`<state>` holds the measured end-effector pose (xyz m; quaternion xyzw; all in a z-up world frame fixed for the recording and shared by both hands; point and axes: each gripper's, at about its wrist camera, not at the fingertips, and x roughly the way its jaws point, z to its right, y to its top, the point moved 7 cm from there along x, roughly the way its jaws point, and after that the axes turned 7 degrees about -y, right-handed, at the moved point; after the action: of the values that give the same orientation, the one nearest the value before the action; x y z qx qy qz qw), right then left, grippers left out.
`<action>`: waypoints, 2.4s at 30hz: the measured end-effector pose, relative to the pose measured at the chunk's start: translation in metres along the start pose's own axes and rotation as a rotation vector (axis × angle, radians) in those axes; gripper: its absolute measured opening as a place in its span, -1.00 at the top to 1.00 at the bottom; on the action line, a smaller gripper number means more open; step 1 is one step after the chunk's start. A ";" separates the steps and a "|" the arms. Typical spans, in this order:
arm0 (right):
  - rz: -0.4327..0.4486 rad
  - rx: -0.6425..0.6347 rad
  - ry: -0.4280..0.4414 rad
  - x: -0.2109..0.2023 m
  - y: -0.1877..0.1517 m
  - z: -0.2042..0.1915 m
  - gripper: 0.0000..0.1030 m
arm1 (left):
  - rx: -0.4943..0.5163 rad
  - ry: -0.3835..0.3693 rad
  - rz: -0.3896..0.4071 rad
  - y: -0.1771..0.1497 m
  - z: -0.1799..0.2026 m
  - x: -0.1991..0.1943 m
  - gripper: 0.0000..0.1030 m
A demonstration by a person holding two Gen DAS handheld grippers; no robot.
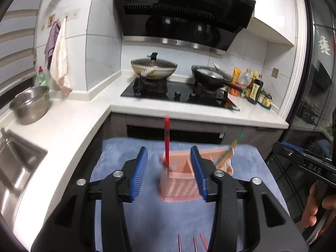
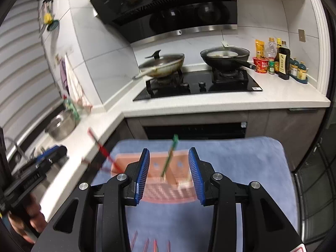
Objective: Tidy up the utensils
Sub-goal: 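Drop the red chopstick into the holder with the left tool while the right tool releases the green one, then move both open tools back down toward the chopsticks on the cloth, then grasp a red chopstick with the right tool while the left tool grasps a dark red chopstick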
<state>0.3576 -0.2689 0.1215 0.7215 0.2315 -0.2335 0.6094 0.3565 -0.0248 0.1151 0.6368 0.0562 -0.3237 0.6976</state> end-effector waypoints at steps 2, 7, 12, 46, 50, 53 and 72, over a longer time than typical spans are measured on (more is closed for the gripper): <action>-0.030 -0.021 -0.018 -0.013 -0.027 0.004 0.26 | 0.010 0.014 -0.022 -0.020 -0.001 -0.011 0.16; -0.129 -0.007 -0.043 -0.037 -0.104 0.015 0.26 | 0.000 0.036 -0.132 -0.095 -0.007 -0.033 0.16; -0.241 0.036 -0.060 -0.052 -0.187 0.021 0.26 | -0.052 0.016 -0.244 -0.172 -0.006 -0.048 0.16; -0.422 -0.012 -0.094 -0.042 -0.342 -0.002 0.84 | -0.103 -0.033 -0.470 -0.330 0.030 -0.049 0.16; -0.420 -0.013 -0.094 -0.042 -0.342 -0.001 0.84 | -0.091 -0.021 -0.467 -0.333 0.030 -0.048 0.25; -0.420 -0.013 -0.093 -0.042 -0.342 -0.001 0.84 | -0.084 -0.015 -0.466 -0.333 0.029 -0.048 0.49; -0.404 0.001 -0.082 -0.054 -0.338 -0.002 0.86 | -0.088 -0.052 -0.455 -0.320 0.038 -0.061 0.87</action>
<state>0.1064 -0.2193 -0.1056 0.6506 0.3465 -0.3802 0.5586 0.1286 -0.0299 -0.1208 0.5680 0.1943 -0.4864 0.6348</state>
